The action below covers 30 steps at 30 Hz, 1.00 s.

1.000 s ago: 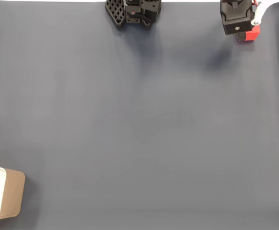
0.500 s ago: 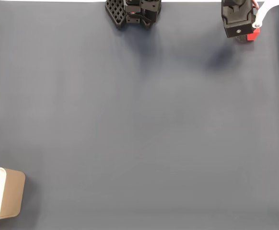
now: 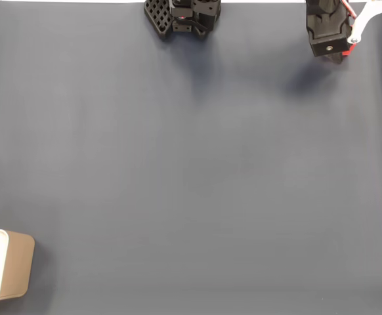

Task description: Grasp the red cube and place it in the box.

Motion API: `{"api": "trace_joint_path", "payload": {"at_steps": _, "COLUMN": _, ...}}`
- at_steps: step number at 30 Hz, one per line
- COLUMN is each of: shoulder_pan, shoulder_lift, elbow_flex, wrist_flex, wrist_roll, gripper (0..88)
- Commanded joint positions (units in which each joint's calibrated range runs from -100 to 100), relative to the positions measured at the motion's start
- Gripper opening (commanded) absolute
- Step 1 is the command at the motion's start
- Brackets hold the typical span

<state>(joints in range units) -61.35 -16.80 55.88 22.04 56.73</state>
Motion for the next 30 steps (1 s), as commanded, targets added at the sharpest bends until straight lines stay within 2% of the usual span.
{"api": "trace_joint_path", "payload": {"at_steps": 1, "shoulder_pan": -0.5, "shoulder_lift": 0.8, "elbow_flex": -3.5, "wrist_flex": -2.0, "wrist_roll": -1.5, "gripper": 40.7}}
{"api": "trace_joint_path", "payload": {"at_steps": 19, "shoulder_pan": -3.3, "shoulder_lift": 2.9, "elbow_flex": -5.1, "wrist_flex": -4.5, "wrist_roll": -4.3, "gripper": 40.8}}
{"api": "trace_joint_path", "payload": {"at_steps": 30, "shoulder_pan": -3.8, "shoulder_lift": 2.4, "elbow_flex": -2.1, "wrist_flex": -4.6, "wrist_roll": -4.1, "gripper": 40.6}}
